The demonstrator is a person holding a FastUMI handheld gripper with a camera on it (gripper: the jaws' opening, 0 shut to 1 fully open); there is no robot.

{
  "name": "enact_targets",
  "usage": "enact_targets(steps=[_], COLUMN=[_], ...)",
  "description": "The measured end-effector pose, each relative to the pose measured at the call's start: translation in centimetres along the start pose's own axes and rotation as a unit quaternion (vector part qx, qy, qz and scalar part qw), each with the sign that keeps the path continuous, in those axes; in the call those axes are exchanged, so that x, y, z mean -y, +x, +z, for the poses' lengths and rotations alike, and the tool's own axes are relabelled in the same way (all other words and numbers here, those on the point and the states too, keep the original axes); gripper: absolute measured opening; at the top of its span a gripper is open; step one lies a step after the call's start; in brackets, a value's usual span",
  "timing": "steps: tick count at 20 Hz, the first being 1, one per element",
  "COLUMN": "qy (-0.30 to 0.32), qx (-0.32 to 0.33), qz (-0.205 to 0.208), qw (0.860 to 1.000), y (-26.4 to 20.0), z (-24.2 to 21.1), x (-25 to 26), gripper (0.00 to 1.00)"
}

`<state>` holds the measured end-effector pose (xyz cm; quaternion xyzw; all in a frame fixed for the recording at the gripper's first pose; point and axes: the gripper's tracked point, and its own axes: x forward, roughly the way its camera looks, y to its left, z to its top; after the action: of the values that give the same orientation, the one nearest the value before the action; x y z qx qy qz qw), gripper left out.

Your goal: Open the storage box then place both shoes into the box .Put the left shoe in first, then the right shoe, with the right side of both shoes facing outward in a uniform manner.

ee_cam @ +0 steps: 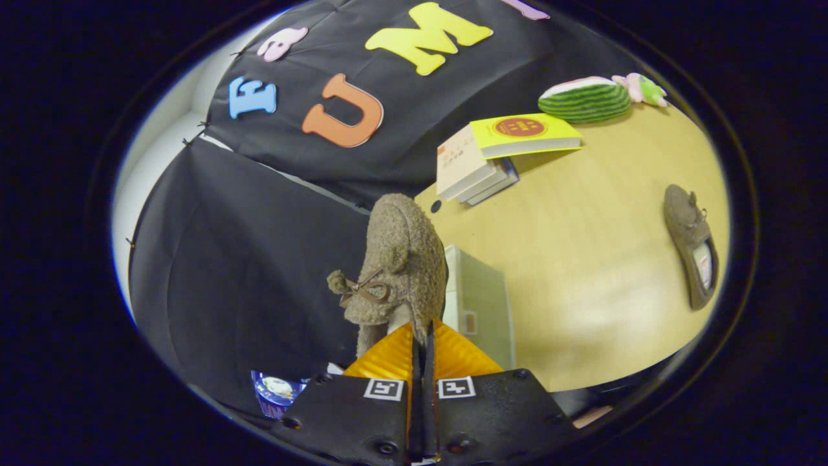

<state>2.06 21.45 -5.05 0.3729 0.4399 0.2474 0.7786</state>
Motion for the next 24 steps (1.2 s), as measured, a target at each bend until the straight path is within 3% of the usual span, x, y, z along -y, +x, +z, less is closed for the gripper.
enact_targets(steps=[3, 7, 13, 17, 19, 20, 24], qy=[0.020, 0.032, 0.052, 0.094, 0.089, 0.084, 0.055], qx=[0.004, -0.015, -0.038, -0.072, -0.088, -0.097, -0.086], qz=[0.013, -0.006, -0.077, -0.083, -0.066, -0.067, -0.043], qw=[1.000, 0.999, 0.995, 0.990, 0.990, 0.989, 0.994], y=[3.5, 8.0, 13.4, 16.2, 17.0, 17.3, 16.9], z=[-1.2, -3.8, -7.0, -8.7, -9.3, -9.5, -8.8], x=[-3.1, -4.1, -1.5, -0.4, -1.0, -1.0, -2.1], gripper=[0.06, 0.06, 0.06, 0.08, 0.13, 0.28, 0.64])
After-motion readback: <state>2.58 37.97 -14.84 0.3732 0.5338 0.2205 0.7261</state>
